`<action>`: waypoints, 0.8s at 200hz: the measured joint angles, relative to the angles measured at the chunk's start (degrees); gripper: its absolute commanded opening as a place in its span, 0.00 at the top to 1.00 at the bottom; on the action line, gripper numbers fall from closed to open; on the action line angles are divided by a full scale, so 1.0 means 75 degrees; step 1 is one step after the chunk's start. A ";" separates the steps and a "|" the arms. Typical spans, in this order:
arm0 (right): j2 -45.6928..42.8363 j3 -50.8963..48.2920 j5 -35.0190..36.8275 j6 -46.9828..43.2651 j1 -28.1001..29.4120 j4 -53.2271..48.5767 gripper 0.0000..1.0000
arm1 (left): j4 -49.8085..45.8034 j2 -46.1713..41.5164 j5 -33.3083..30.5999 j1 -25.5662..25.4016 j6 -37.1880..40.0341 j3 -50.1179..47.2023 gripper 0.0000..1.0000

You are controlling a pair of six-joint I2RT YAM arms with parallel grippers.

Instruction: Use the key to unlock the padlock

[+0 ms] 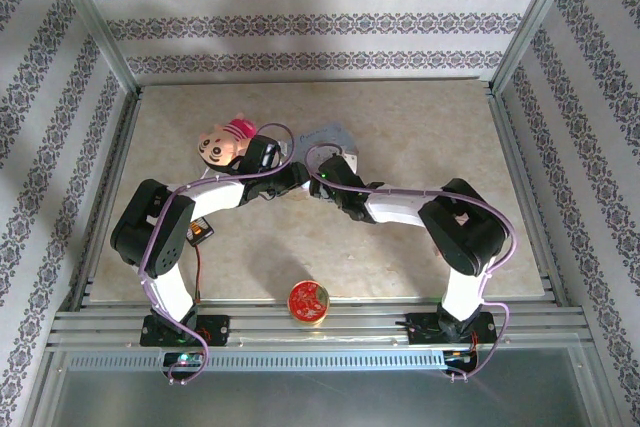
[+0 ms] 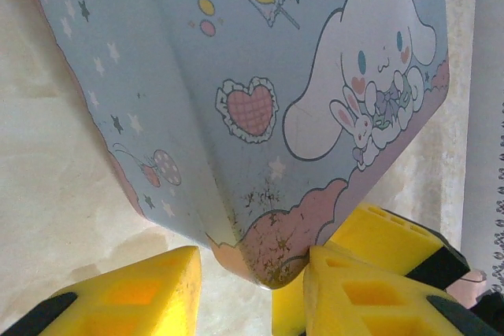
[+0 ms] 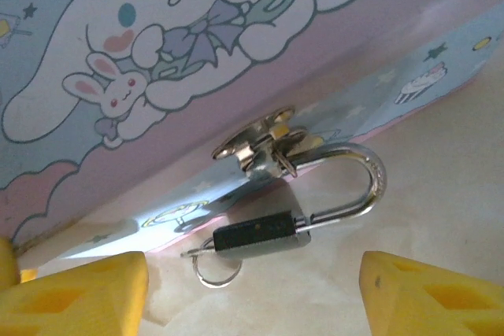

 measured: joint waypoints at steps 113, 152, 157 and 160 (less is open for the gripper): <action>0.0358 0.0207 -0.0082 -0.0187 -0.0111 -0.0682 0.36 | 0.0000 0.0003 0.0026 0.0012 0.0000 0.0000 0.63; 0.0350 0.0207 0.0128 -0.0131 -0.0230 -0.0688 0.40 | 0.0000 0.0003 0.0026 0.0012 0.0000 -0.0003 0.63; 0.0341 0.0207 0.0160 -0.0114 -0.0259 -0.0688 0.41 | 0.0000 0.0003 0.0026 0.0012 0.0000 -0.0003 0.63; 0.0332 0.0207 0.0181 -0.0105 -0.0271 -0.0688 0.41 | 0.0000 0.0003 0.0026 0.0012 0.0000 -0.0003 0.63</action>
